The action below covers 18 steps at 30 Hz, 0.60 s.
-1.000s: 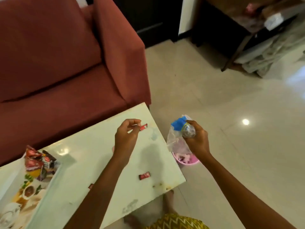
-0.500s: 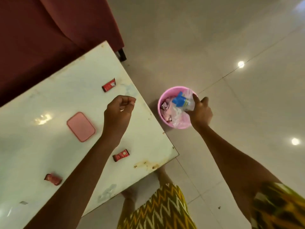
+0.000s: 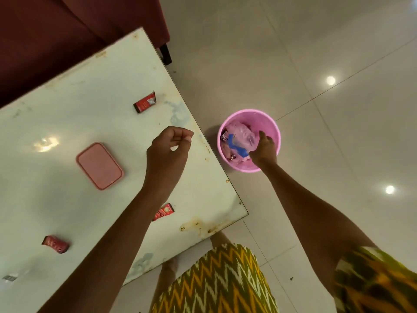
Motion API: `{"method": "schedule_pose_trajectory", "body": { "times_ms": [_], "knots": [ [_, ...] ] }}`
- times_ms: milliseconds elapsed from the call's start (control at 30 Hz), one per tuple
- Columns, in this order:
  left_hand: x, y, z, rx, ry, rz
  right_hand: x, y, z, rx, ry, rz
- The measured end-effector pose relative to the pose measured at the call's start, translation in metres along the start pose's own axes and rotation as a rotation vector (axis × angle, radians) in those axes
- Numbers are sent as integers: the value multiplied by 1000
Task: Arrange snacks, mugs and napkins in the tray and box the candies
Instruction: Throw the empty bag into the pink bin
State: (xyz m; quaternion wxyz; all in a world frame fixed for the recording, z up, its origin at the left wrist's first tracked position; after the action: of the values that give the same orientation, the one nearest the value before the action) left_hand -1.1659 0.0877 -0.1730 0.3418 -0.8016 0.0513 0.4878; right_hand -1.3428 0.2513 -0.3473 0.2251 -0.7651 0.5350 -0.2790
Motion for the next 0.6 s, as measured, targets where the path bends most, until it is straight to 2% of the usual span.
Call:
{"method": "schedule_pose_trajectory", "body": {
  "times_ms": [267,400,600],
  "knots": [
    [-64,-23,-29,-61,-74,144,53,-67,-67,-157,255,-88],
    [-107,-51,-61,-101,-117,169,94,-129,-114,-204,264,-189],
    [-167,-109,-129,-218,-199,268,152,-229,-191,-307,401,-379]
  ]
}}
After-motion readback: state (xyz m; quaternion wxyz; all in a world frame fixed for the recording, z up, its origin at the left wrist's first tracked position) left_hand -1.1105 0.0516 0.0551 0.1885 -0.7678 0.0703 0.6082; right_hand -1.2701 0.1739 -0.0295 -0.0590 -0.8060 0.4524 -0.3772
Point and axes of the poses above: each hand's wrist, its own y-axis towards the middle knuckle, its own z-axis out of the palm, x = y × z, the point moved 5 cm from there along y, towards the middle knuckle, and after that the axes turned 11 degrees about -y, right-handed, at the moved point
